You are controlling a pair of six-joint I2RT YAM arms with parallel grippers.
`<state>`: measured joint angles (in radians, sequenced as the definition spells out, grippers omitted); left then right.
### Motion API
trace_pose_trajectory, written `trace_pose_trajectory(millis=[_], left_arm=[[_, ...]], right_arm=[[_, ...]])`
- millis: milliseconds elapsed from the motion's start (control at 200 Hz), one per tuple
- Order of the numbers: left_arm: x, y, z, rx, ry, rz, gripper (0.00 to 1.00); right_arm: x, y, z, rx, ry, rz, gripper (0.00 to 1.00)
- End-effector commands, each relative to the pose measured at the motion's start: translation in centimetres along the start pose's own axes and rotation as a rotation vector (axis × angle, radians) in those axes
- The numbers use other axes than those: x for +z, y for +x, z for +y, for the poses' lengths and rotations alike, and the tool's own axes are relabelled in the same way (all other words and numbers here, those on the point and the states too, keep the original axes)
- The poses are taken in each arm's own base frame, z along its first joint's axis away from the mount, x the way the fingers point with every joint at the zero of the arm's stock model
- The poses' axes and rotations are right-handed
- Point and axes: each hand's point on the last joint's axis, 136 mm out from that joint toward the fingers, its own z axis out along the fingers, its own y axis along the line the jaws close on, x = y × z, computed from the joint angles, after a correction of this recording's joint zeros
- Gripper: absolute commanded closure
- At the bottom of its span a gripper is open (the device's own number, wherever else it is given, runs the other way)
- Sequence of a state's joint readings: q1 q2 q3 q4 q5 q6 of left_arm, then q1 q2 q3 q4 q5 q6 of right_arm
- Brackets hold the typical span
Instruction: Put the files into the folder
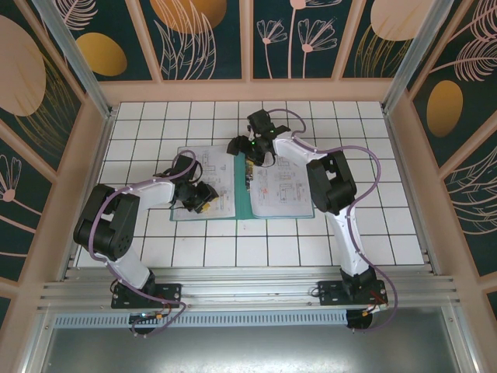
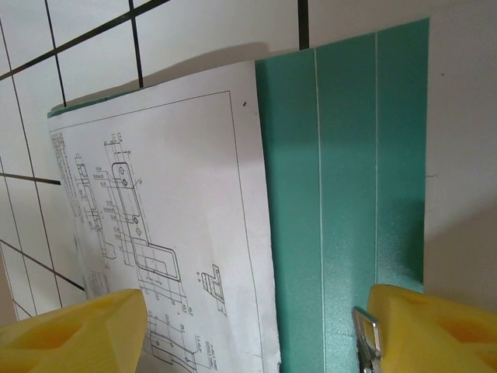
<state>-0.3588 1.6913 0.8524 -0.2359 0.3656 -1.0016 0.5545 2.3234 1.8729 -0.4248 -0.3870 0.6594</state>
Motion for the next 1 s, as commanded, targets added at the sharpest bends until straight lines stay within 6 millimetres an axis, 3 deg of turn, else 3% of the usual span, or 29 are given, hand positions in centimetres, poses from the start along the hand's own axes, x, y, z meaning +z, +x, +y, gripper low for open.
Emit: trace_pose_trajectory(millis=[0, 280, 435, 570, 766, 801, 991], left_arm=[[0.7, 0.8, 2.3, -0.018, -0.065, 0.025, 0.6], [0.7, 0.7, 2.2, -0.026, -0.062, 0.023, 0.6], [0.7, 0.8, 2.2, -0.027, -0.06, 0.024, 0.6], [0.8, 0.8, 2.2, -0.029, -0.054, 0.027, 0.6], [1.6, 1.2, 2.7, -0.05, -0.053, 0.052, 0.6], [1.6, 1.4, 2.6, -0.054, -0.045, 0.056, 0.6], [1.8, 2.2, 1.8, -0.058, -0.013, 0.068, 0.6]], right_arm=[[-2.9, -0.5, 3.5, -0.065, -0.075, -0.035, 0.25], [-5.6, 2.2, 4.5, -0.072, -0.124, -0.014, 0.24], [-7.0, 4.7, 3.5, -0.029, -0.145, -0.001, 0.25], [-8.8, 5.6, 2.6, -0.009, -0.137, -0.034, 0.25], [-11.5, 6.4, -0.2, 0.056, -0.091, -0.112, 0.25], [-12.4, 5.6, -1.7, 0.097, -0.079, -0.148, 0.25], [-15.4, 6.0, -6.0, 0.248, -0.083, -0.215, 0.29]])
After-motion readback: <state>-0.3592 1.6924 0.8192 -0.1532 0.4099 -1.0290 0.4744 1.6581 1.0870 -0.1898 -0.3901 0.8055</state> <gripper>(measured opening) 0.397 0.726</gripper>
